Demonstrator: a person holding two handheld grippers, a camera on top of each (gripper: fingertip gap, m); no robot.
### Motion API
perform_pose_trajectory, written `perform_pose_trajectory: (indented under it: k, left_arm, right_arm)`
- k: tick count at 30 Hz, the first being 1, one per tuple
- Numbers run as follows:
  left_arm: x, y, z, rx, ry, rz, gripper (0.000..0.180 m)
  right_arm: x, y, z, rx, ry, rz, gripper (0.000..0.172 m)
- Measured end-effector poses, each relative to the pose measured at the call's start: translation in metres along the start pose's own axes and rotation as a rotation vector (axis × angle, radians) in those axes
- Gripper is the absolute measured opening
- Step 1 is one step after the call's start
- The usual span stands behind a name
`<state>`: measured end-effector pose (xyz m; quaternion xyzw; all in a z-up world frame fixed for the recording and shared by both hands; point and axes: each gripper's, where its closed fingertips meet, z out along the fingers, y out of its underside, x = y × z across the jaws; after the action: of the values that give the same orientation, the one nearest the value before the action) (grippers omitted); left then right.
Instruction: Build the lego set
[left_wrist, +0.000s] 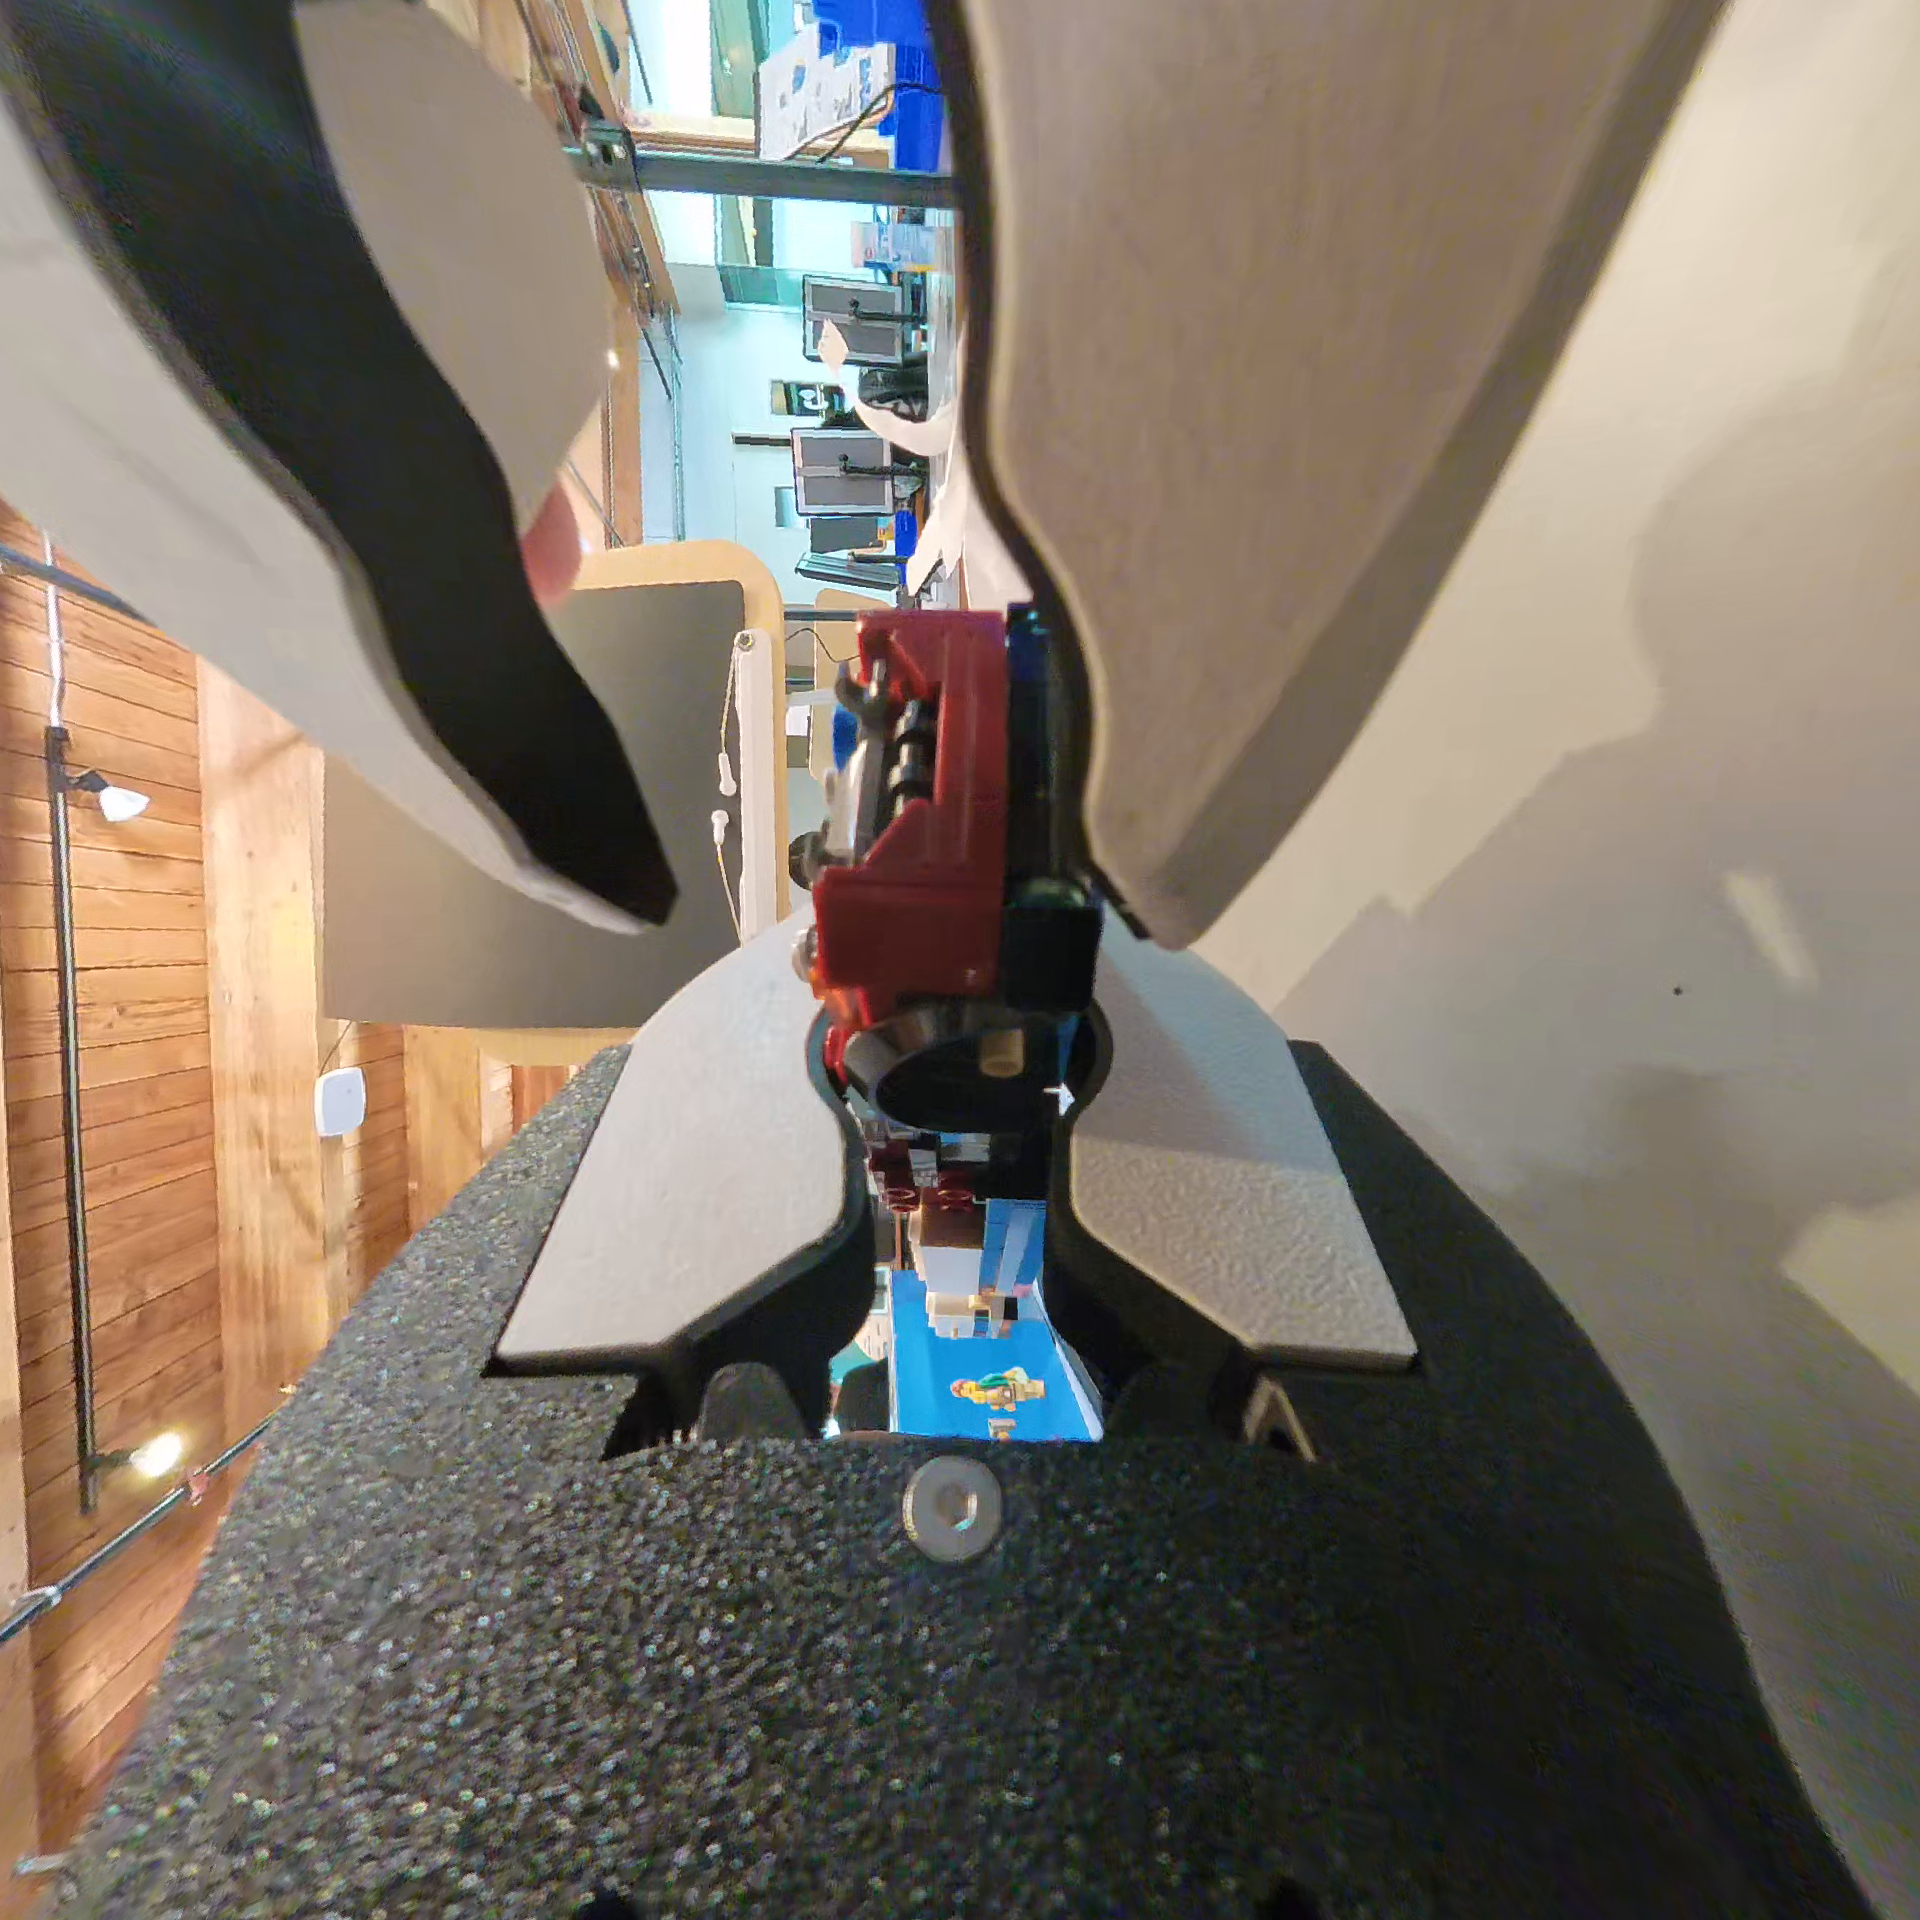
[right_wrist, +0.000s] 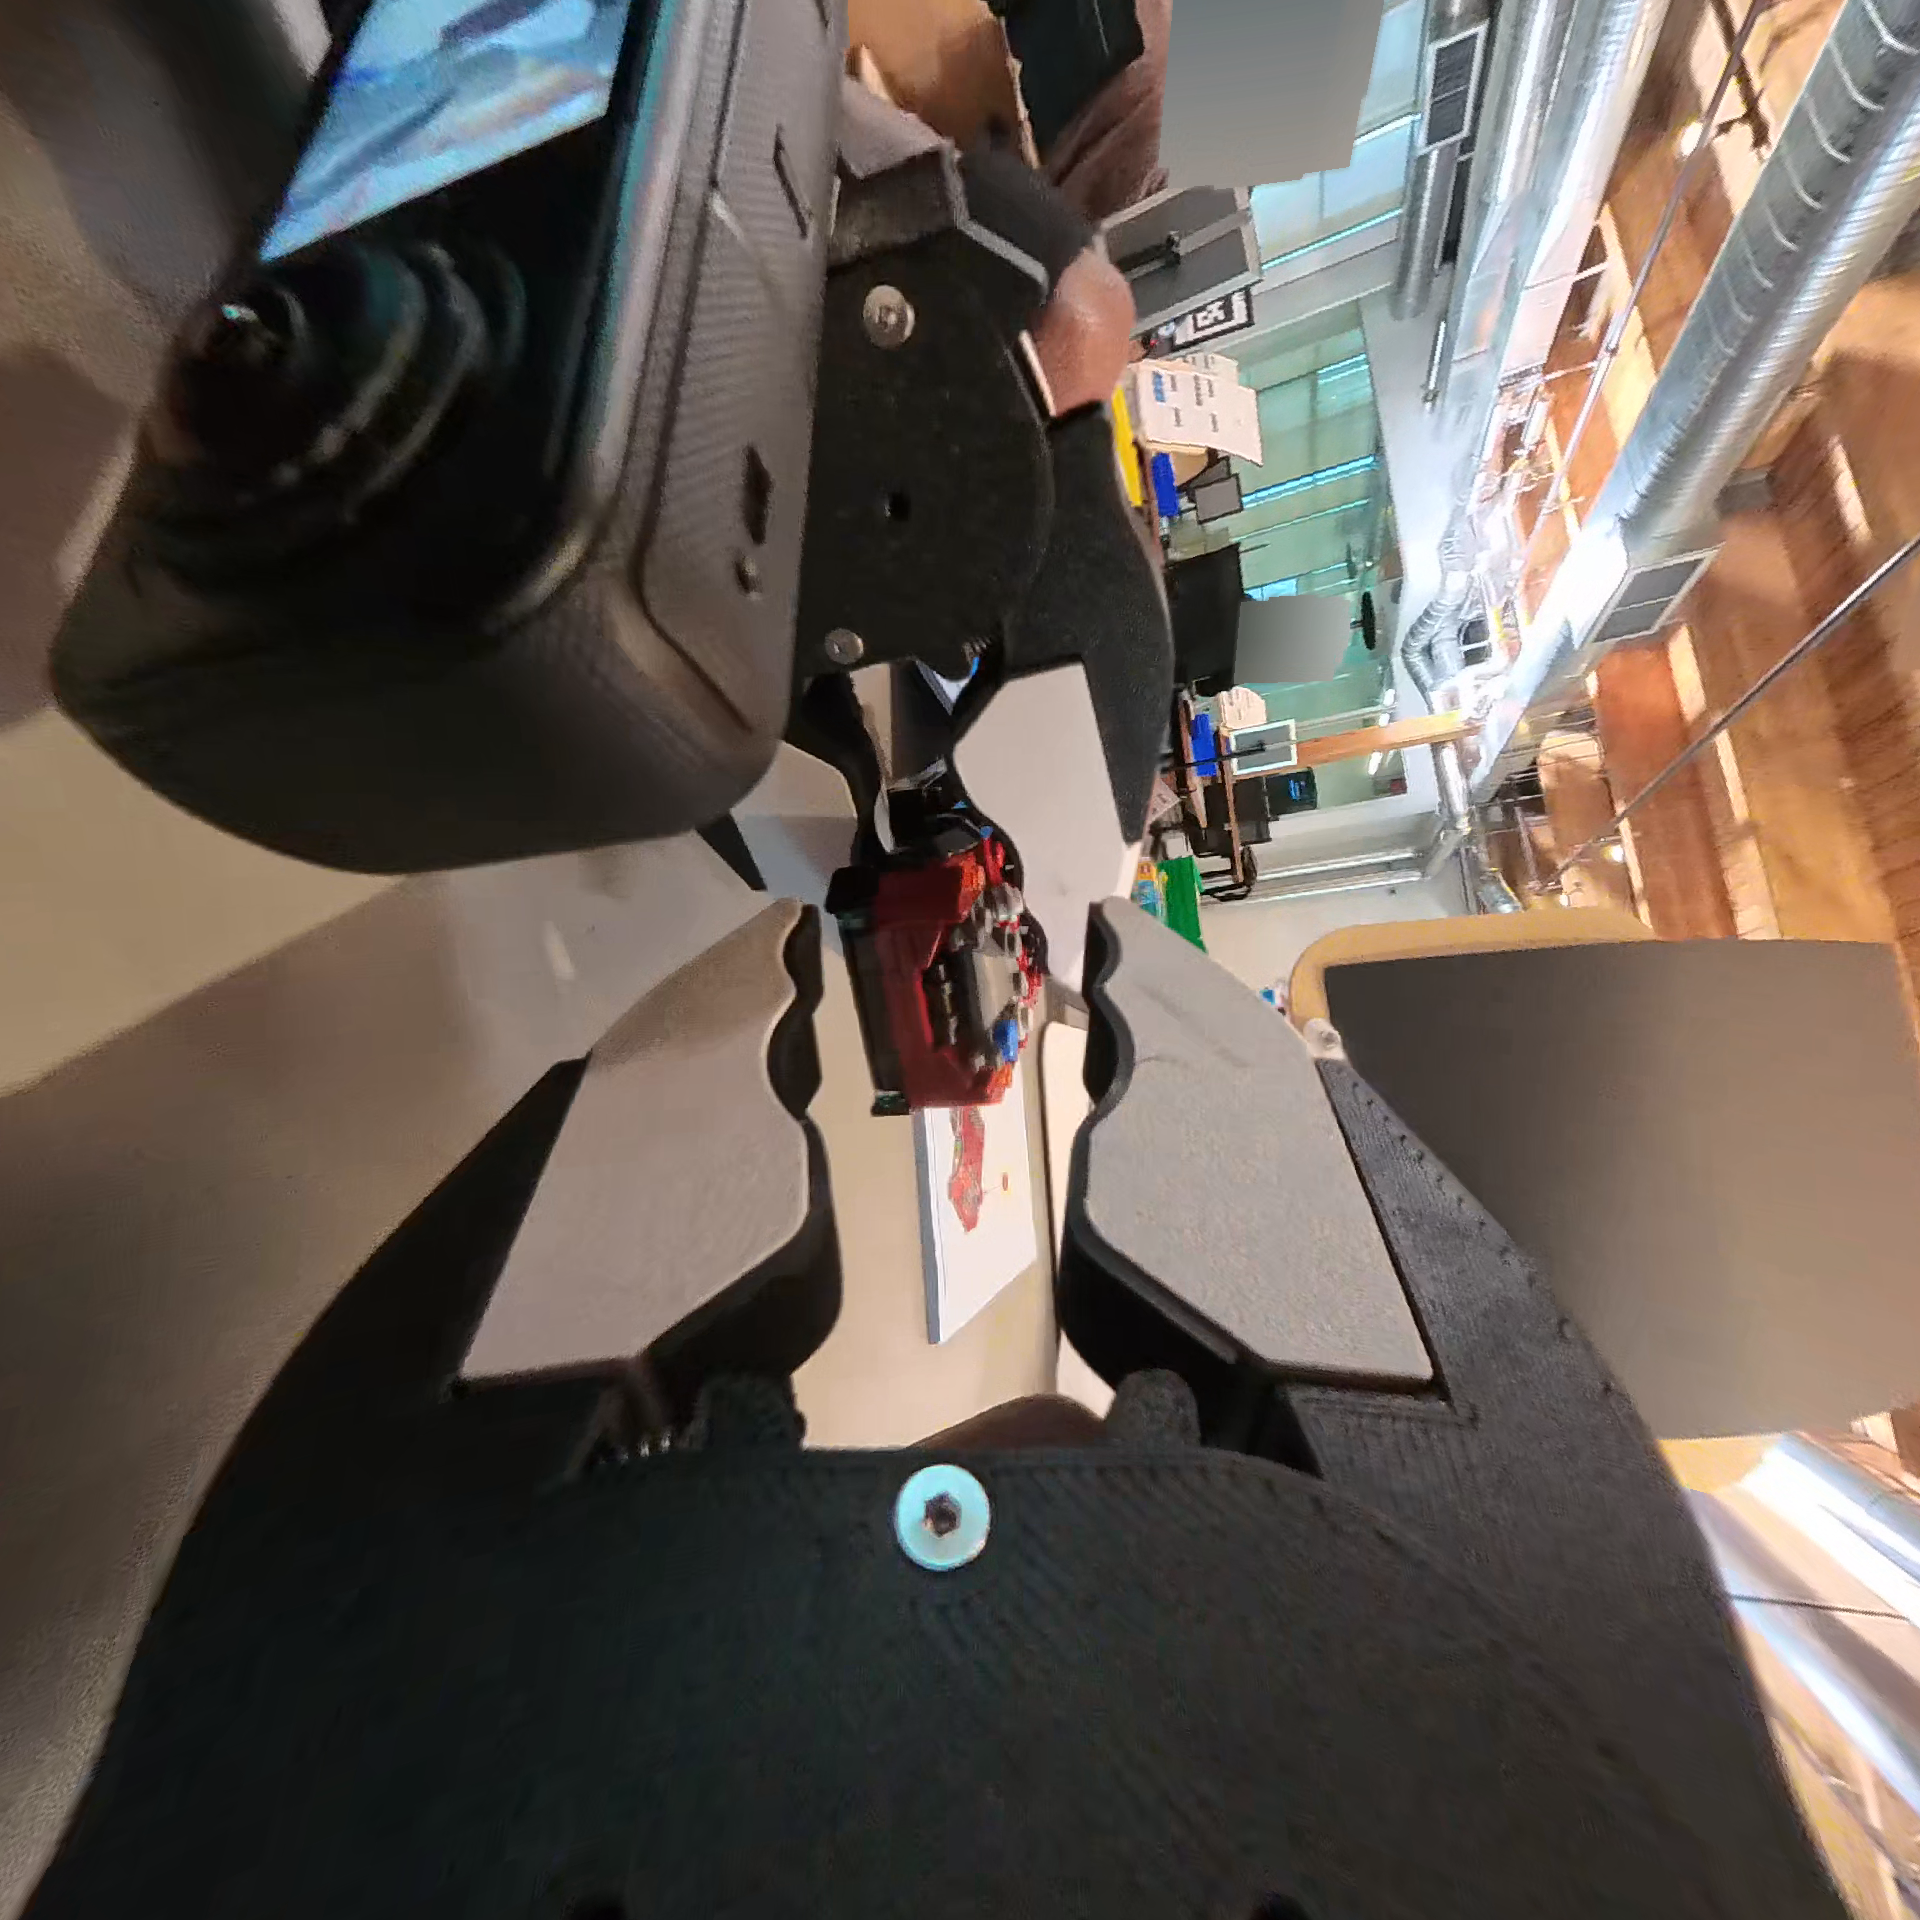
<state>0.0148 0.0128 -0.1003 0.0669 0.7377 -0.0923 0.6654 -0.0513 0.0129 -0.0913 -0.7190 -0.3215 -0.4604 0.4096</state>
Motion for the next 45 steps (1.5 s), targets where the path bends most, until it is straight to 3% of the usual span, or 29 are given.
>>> perform_pose_trajectory:
  k: [45]
  left_arm:
    - [0.01, -0.004, 0.005, 0.019, 0.034, 0.005, 0.035]
  right_arm:
    - [-0.007, 0.016, 0.007, -0.005, 0.007, -0.174, 0.036]
